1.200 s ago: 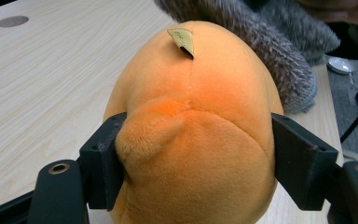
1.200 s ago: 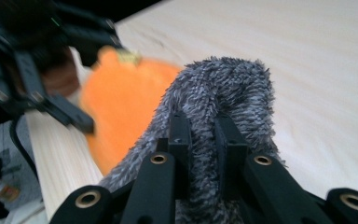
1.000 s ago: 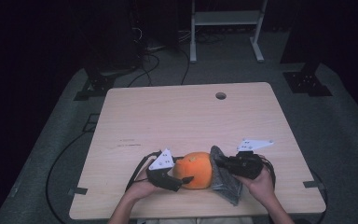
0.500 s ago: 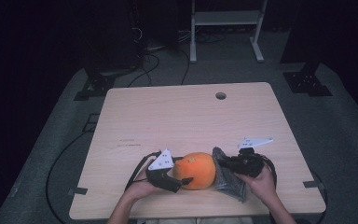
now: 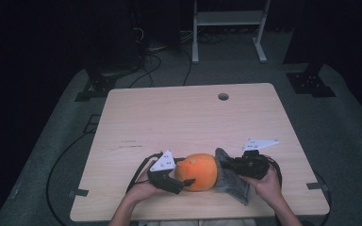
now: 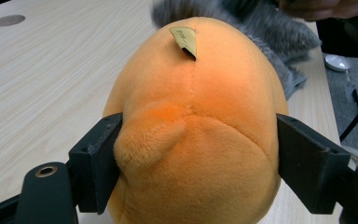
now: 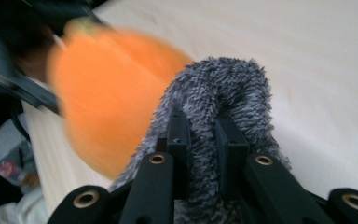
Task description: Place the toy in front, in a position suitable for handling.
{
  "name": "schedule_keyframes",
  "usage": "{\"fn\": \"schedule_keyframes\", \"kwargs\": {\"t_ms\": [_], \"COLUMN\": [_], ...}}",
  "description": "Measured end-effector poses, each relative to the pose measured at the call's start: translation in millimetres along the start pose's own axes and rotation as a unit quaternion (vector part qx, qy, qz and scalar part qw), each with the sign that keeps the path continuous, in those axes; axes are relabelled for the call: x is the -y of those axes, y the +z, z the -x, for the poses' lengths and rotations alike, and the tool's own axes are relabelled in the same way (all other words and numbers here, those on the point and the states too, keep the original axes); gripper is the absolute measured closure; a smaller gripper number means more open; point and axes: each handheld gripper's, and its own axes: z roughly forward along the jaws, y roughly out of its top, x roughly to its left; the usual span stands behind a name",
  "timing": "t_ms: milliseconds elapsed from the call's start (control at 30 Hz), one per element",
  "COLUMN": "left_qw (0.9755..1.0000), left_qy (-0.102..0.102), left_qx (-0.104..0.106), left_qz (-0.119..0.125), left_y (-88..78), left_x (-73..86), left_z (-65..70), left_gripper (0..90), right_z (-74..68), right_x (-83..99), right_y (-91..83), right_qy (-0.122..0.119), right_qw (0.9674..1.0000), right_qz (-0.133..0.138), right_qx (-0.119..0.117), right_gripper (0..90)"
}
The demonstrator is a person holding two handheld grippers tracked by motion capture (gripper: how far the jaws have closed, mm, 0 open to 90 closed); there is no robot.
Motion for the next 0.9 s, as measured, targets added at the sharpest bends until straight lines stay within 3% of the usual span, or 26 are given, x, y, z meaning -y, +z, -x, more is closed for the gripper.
{"fn": "schedule_keyframes", "kwargs": {"t_ms": [67,133,233,333,400,467,567,633,767,833,900], "left_qw": [1.0000,0.9999,0.9999,0.9999,1.0000,1.0000,1.0000,1.0000,1.0000,0.9999,0.9999], "left_qy": [0.002,0.011,0.016,0.010,0.007,0.006,0.004,0.002,-0.007,-0.011,-0.015], "left_qx": [-0.001,-0.002,-0.003,-0.001,0.000,-0.001,0.000,0.003,0.003,0.004,0.006], "left_qz": [0.002,-0.002,-0.003,0.000,0.001,0.001,0.002,0.001,0.002,0.003,0.005], "left_y": [2.7,3.9,3.3,3.5,3.6,2.7,1.2,0.3,-0.6,-2.5,-3.5], "left_x": [-1.0,-2.8,-2.9,-2.5,-2.6,-1.9,-0.6,-0.3,0.7,2.4,3.8], "left_z": [1.9,3.6,4.1,3.1,2.0,1.9,0.3,-1.3,-3.6,-5.9,-7.4], "left_gripper": [21.7,21.7,21.7,21.7,21.6,21.6,21.6,21.6,21.6,21.6,21.6], "right_z": [-8.1,-14.6,-15.5,-4.4,0.1,2.0,-4.9,-7.1,4.0,7.4,7.8], "right_x": [-7.1,-10.6,-7.9,-2.1,-0.3,1.3,-4.0,-4.3,3.7,4.2,3.3], "right_y": [-5.1,-5.3,2.0,6.0,6.0,3.8,-3.9,-1.6,8.4,7.6,4.1], "right_qy": [-0.014,-0.029,-0.035,-0.009,-0.007,0.001,-0.009,-0.017,0.008,0.008,0.014], "right_qw": [0.9993,0.9984,0.9989,0.9998,0.9997,0.9998,0.9996,0.9997,0.9994,0.9989,0.9992], "right_qz": [0.030,0.040,0.021,-0.002,-0.022,-0.019,0.020,0.009,-0.032,-0.046,-0.036], "right_qx": [-0.018,-0.028,-0.023,-0.016,0.006,0.004,-0.020,-0.016,-0.009,0.008,0.006], "right_gripper": [77.4,77.0,77.2,77.6,77.8,78.0,77.9,77.8,77.6,77.7,77.7]}}
